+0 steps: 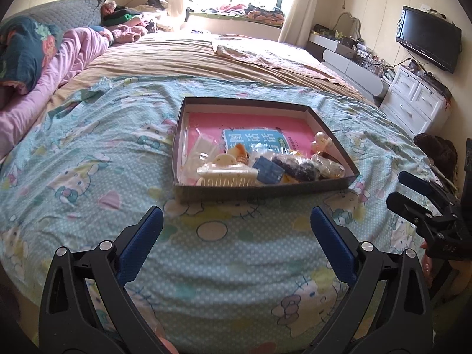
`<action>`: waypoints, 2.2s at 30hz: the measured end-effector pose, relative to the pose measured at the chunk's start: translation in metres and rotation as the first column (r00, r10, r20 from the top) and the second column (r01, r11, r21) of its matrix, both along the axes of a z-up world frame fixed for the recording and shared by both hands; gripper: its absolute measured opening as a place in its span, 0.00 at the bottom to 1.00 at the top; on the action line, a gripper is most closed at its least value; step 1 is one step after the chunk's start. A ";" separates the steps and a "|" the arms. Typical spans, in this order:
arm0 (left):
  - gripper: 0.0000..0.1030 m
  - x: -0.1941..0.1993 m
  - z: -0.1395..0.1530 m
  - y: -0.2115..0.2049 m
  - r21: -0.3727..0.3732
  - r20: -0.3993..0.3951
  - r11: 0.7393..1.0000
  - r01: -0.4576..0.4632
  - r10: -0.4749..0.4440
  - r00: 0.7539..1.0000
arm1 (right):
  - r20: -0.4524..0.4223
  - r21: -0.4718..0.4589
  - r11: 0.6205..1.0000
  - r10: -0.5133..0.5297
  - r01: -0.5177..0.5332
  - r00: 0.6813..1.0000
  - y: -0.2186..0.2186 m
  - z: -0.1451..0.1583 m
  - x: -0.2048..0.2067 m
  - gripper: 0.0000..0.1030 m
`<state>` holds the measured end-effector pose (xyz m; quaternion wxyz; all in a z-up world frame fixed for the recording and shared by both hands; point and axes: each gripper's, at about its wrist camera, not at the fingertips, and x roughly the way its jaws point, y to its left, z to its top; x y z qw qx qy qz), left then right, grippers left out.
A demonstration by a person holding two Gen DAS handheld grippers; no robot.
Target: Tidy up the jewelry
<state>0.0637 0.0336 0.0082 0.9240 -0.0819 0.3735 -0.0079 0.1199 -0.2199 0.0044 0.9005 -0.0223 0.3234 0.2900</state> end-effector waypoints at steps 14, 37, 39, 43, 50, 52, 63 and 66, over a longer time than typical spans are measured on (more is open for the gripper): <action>0.91 -0.023 -0.004 0.001 -0.006 0.001 1.000 -0.019 0.019 1.000 | -0.037 -0.019 0.999 0.033 -0.033 0.999 0.021 -0.009 -0.025 0.96; 0.91 -0.028 -0.002 -0.007 -0.003 0.004 1.000 -0.007 0.007 1.000 | -0.042 -0.020 1.000 0.019 -0.020 0.999 0.020 -0.006 -0.027 0.96; 0.91 -0.028 -0.002 -0.007 -0.001 0.004 1.000 -0.007 0.007 1.000 | -0.042 -0.020 1.000 0.018 -0.018 0.999 0.019 -0.006 -0.027 0.96; 0.91 -0.029 -0.002 -0.007 -0.003 0.001 1.000 -0.012 0.012 1.000 | -0.042 -0.020 1.000 0.018 -0.019 0.999 0.019 -0.006 -0.026 0.96; 0.91 -0.029 -0.002 -0.006 -0.007 -0.003 1.000 -0.021 0.021 1.000 | -0.042 -0.021 1.000 0.017 -0.018 0.999 0.019 -0.006 -0.026 0.96; 0.91 -0.028 -0.002 -0.004 -0.009 -0.004 1.000 -0.022 0.022 1.000 | -0.041 -0.020 1.000 0.016 -0.017 0.999 0.018 -0.006 -0.026 0.96; 0.91 -0.028 0.000 -0.002 -0.006 -0.006 1.000 -0.025 0.025 1.000 | -0.040 -0.021 1.000 0.015 -0.016 0.999 0.015 -0.007 -0.025 0.96; 0.91 -0.028 -0.001 -0.002 -0.002 -0.005 1.000 -0.026 0.026 1.000 | -0.040 -0.022 1.000 0.015 -0.016 0.999 0.015 -0.007 -0.025 0.96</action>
